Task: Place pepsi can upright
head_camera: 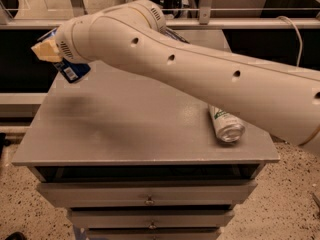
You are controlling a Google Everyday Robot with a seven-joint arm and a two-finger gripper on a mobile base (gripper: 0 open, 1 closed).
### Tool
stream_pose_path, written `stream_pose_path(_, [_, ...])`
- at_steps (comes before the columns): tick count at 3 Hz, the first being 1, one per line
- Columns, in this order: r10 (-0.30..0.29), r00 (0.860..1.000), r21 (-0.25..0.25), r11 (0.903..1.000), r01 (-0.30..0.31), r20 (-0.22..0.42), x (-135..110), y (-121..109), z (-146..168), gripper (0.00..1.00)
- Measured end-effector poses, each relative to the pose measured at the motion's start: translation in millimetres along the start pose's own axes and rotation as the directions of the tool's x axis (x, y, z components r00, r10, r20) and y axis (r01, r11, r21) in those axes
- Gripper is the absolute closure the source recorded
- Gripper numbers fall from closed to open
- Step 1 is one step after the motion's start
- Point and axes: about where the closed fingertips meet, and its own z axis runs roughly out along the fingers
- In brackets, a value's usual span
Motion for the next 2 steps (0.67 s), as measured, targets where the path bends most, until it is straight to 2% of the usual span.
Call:
stream_pose_path(1, [0.017, 0.984, -0.064, 0.9980, -0.006, 0.176, -35.7, 4.6, 37.4, 1.00])
stream_pose_path(2, [0.052, 0.966, -0.101, 0.9945, -0.027, 0.252, -41.9, 1.5, 64.0, 1.00])
